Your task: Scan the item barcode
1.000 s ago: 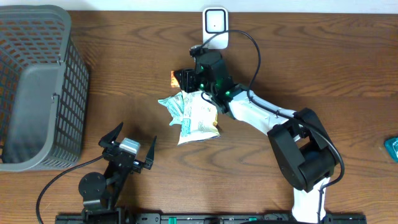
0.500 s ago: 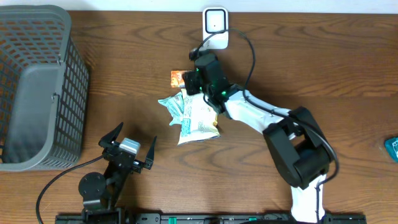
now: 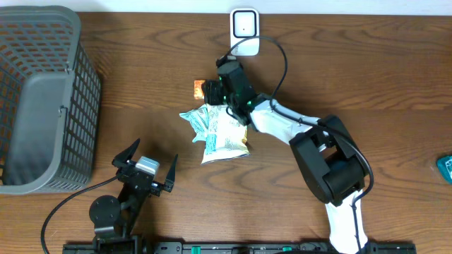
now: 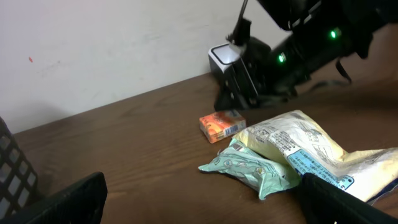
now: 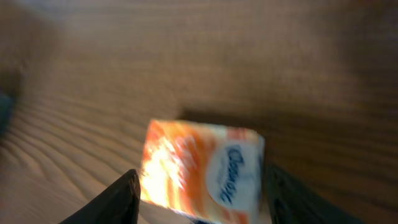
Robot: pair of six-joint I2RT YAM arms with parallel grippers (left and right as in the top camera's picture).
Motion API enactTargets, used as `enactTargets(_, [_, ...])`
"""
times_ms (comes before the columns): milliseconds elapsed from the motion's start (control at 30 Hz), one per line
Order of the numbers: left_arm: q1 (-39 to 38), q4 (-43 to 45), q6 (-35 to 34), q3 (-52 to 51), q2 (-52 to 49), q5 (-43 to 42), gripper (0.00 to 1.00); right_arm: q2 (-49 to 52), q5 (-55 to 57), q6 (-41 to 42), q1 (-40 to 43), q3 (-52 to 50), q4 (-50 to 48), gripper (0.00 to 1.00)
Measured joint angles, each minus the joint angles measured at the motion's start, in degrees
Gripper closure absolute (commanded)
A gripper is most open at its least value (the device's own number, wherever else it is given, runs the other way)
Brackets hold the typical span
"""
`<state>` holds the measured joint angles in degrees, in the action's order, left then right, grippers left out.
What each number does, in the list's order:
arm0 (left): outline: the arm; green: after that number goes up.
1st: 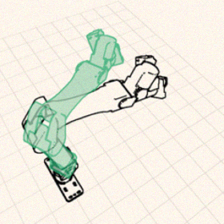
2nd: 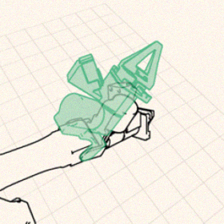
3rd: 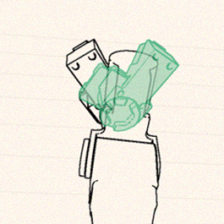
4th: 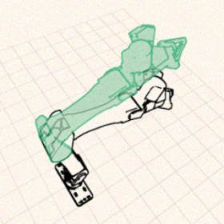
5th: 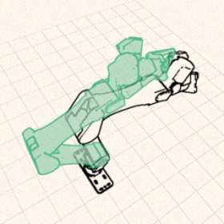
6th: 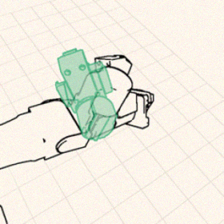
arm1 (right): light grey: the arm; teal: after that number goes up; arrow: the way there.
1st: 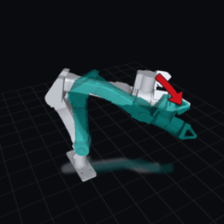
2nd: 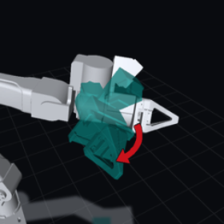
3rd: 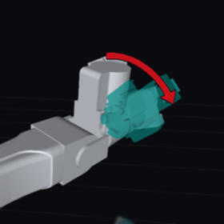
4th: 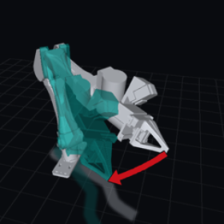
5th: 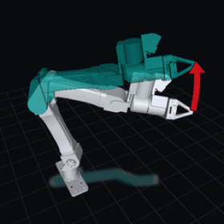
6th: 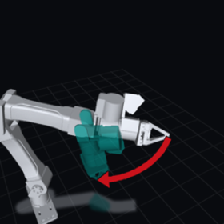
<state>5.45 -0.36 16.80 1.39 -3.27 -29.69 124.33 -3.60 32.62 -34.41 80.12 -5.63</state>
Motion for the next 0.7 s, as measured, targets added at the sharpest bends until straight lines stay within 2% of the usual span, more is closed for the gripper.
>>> enactTargets(300, [0.00, 0.00, 0.00, 0.02, 0.00, 0.00, 0.02, 0.37, -2.23, 1.86, 3.37, 0.83, -1.16, 0.46])
enactTargets(533, [0.00, 0.00, 0.00, 0.00, 0.00, 0.00, 0.02, 7.54, -10.19, 0.55, 4.46, 2.03, -7.02, 0.48])
enactTargets(600, [0.00, 0.00, 0.00, 0.00, -0.02, 0.00, 0.02, 8.63, -13.00, 0.26, 4.59, 3.45, -7.61, 0.55])
enactTargets(700, [0.00, 0.00, 0.00, 0.00, -0.02, 0.00, 0.02, 9.70, -15.96, -0.26, 4.79, 3.91, -7.56, 0.86])
